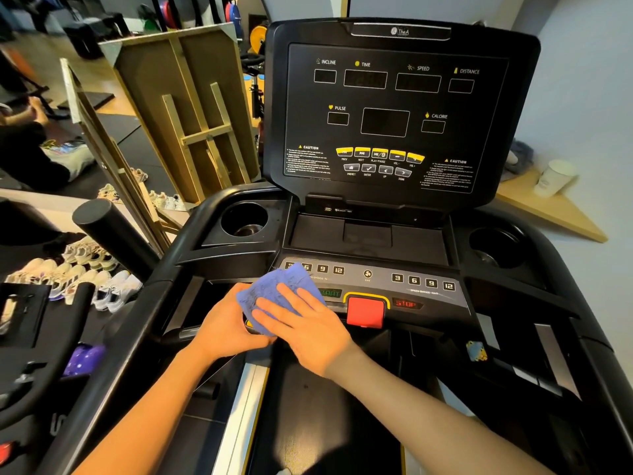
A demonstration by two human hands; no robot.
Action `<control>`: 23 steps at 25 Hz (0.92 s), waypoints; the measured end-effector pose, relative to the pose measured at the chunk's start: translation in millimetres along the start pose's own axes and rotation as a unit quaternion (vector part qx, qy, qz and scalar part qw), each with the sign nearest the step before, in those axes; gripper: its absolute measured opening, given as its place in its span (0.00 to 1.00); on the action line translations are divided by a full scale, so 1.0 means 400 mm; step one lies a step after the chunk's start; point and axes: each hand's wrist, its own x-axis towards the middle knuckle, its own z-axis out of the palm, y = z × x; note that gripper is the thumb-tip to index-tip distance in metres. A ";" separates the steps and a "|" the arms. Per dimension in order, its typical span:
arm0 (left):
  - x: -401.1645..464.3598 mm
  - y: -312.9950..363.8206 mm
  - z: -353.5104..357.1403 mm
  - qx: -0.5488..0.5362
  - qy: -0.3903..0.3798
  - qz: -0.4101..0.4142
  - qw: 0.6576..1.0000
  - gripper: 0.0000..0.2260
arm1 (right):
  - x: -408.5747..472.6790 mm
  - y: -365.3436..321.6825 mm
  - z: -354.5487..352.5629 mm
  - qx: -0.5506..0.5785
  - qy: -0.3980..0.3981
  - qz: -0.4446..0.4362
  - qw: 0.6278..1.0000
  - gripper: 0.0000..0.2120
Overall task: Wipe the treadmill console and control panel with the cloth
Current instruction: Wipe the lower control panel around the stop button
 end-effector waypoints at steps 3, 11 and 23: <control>-0.005 -0.007 0.001 -0.001 0.003 -0.022 1.000 0.36 | -0.044 0.029 -0.006 -0.024 0.051 0.017 0.998 0.33; -0.003 -0.021 0.004 0.040 -0.026 -0.059 0.997 0.50 | -0.151 0.057 -0.022 -0.028 0.135 0.110 0.984 0.25; -0.002 -0.020 0.004 0.044 -0.034 -0.066 0.996 0.50 | -0.185 0.058 -0.047 -0.020 0.184 0.228 0.956 0.21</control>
